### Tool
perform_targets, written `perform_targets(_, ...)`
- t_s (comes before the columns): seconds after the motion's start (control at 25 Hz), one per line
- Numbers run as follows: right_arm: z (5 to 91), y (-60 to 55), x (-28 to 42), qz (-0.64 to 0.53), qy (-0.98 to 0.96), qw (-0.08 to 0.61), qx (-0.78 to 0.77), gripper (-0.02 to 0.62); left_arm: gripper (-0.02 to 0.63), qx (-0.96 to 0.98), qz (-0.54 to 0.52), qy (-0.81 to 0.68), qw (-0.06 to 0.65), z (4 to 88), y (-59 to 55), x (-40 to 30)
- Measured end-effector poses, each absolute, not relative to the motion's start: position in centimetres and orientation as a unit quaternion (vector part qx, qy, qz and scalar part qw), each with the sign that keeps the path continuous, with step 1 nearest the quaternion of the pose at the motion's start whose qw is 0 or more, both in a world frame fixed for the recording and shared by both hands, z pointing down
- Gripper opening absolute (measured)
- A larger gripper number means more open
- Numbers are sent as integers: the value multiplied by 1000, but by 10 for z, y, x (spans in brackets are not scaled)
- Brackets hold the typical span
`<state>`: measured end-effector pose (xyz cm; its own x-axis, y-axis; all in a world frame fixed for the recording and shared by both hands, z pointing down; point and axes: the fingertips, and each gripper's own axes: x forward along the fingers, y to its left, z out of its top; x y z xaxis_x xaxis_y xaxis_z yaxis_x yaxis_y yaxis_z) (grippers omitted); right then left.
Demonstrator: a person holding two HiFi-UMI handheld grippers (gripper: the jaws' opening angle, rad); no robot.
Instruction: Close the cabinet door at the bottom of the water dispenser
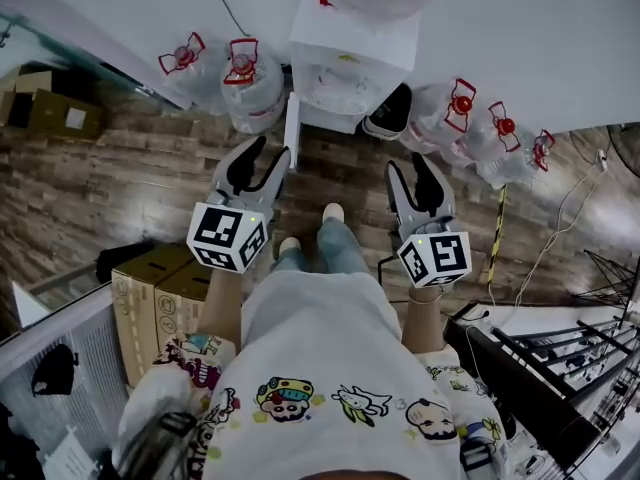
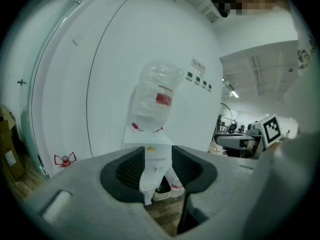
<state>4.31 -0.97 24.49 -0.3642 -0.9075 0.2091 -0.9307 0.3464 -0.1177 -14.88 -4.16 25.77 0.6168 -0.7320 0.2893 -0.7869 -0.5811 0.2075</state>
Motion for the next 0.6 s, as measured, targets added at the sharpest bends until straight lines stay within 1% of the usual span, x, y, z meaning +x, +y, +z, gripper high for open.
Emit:
perform_targets(0.36, 238, -73, 67, 103, -854, 55, 508, 179, 163, 862, 80, -476, 157, 252, -89, -121)
perform_targets(0.6, 247, -88, 62, 110, -866, 65, 483, 178, 163, 849, 89, -491, 173, 266, -91, -123)
